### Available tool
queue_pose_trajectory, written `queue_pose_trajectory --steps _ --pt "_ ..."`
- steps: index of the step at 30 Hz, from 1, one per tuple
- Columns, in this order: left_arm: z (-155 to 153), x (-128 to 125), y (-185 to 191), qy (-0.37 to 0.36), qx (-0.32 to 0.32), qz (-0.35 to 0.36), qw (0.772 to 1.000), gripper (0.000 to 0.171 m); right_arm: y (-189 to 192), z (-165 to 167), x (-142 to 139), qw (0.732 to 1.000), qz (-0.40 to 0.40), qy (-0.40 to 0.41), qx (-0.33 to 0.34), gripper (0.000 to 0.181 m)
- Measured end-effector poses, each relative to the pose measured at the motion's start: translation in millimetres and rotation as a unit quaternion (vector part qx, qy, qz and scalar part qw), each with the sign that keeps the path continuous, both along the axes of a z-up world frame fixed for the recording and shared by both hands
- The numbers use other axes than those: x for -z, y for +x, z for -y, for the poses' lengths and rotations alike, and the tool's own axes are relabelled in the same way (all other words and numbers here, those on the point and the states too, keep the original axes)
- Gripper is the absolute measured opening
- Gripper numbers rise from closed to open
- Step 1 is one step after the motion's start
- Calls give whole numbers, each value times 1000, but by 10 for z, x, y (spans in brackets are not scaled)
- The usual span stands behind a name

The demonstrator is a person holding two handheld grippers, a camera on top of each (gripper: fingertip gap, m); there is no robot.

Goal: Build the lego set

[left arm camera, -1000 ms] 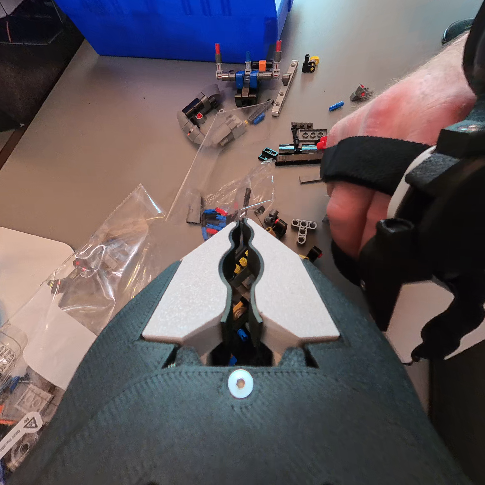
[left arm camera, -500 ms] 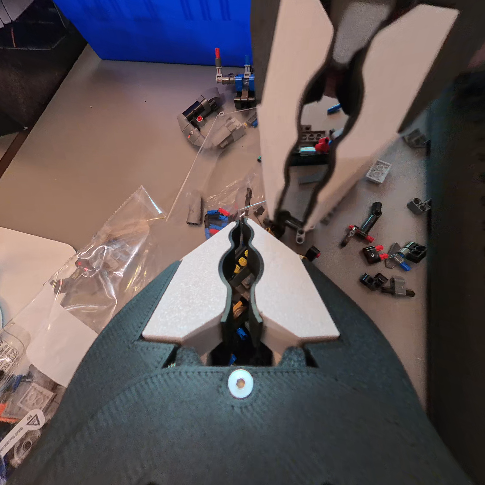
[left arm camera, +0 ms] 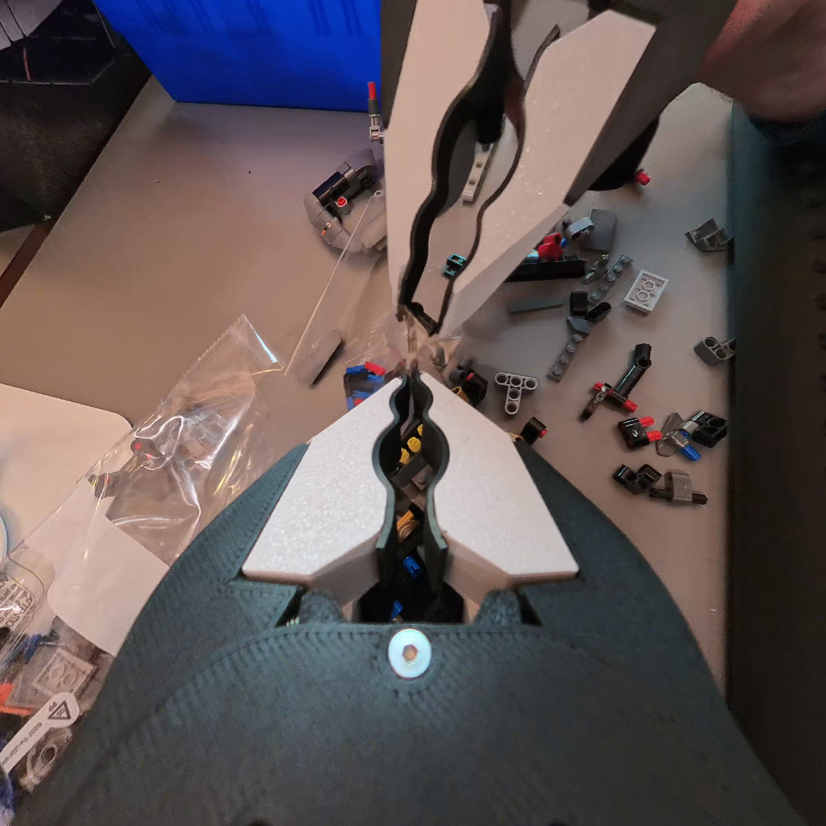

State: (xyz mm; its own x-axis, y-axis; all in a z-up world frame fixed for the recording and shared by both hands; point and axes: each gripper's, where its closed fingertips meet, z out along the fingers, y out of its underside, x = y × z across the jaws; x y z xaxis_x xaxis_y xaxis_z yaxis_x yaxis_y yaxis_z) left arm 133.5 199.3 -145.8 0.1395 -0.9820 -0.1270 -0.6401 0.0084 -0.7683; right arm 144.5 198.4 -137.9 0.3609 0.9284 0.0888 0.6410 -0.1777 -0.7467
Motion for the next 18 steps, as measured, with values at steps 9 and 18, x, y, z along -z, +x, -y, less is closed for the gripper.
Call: queue_pose_trajectory --steps 9,18 --pt "-3 12 2 -1 0 -1 1000 0 69 -88 9 999 16 18 27 18" --pt "-2 14 5 -3 0 0 1000 0 61 242 -54 998 -13 -27 -62 8"
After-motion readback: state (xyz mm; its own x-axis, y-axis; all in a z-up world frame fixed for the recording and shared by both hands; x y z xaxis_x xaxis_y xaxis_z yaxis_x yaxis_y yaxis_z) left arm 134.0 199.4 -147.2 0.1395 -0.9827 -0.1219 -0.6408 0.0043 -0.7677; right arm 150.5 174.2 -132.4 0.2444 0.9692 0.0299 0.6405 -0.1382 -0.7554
